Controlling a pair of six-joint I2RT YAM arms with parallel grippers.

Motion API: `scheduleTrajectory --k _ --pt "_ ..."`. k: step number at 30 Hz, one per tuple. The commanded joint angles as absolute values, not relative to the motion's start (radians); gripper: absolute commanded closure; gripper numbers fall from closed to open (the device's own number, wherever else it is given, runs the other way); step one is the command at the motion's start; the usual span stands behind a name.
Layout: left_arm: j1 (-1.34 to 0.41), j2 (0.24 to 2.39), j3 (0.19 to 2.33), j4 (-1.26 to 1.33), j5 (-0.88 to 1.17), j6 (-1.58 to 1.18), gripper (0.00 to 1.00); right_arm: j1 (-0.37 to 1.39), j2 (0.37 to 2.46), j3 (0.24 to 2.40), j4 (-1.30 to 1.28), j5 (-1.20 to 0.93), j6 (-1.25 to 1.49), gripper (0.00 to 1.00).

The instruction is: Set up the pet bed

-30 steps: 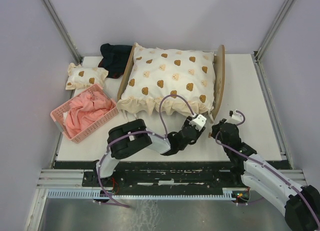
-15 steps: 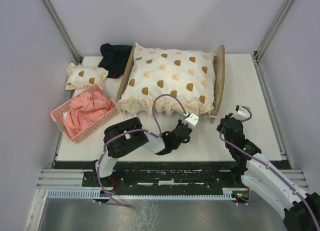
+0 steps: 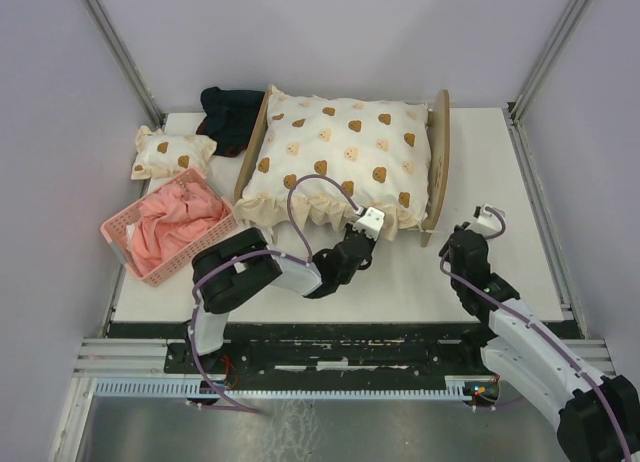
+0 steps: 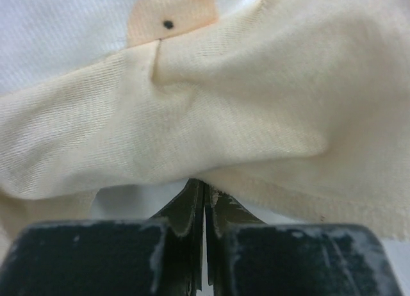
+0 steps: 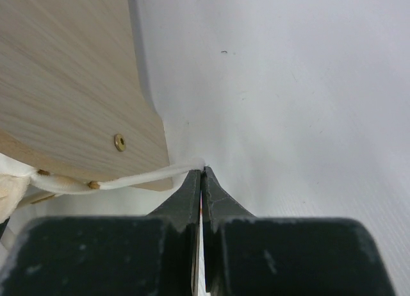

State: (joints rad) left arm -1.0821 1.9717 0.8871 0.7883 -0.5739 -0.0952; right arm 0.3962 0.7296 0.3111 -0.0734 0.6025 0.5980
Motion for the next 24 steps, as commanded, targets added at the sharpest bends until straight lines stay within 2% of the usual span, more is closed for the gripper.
scheduleTrajectory --k 1,3,4,5,7,10,12,14,17,20,24 --pt "-1.057 1.915 0.865 0.796 -0.620 -0.150 0.97 0.378 0.748 0.356 -0.021 0.625 0.560 0.98" --pt "-1.064 1.894 0.854 0.794 -0.568 -0.160 0.96 0.379 0.755 0.365 -0.024 0.552 0.537 0.98" --pt "-1.074 1.883 0.844 0.792 -0.541 -0.163 0.89 0.378 0.763 0.381 -0.045 0.503 0.521 0.98" --pt "-1.089 1.870 0.835 0.789 -0.534 -0.164 0.78 0.379 0.771 0.401 -0.077 0.470 0.511 0.97" --pt "-1.116 1.846 0.814 0.781 -0.533 -0.168 0.62 0.379 0.772 0.436 -0.157 0.435 0.508 0.85" --pt "-1.137 1.796 0.786 0.740 -0.530 -0.217 0.53 0.377 0.740 0.460 -0.242 0.414 0.540 0.64" --pt "-1.143 1.760 0.767 0.693 -0.505 -0.284 0.50 0.378 0.709 0.467 -0.304 0.426 0.582 0.56" --pt "-1.153 1.724 0.741 0.652 -0.481 -0.335 0.43 0.379 0.664 0.470 -0.358 0.439 0.611 0.54" --pt "-1.163 1.664 0.668 0.645 -0.481 -0.398 0.39 0.379 0.565 0.461 -0.404 0.415 0.693 0.54" --pt "-1.163 1.604 0.657 0.582 -0.511 -0.408 0.33 0.380 0.478 0.450 -0.395 0.329 0.779 0.54" --pt "-1.162 1.527 0.706 0.394 -0.598 -0.402 0.25 0.380 0.466 0.409 -0.294 0.272 0.904 0.54"
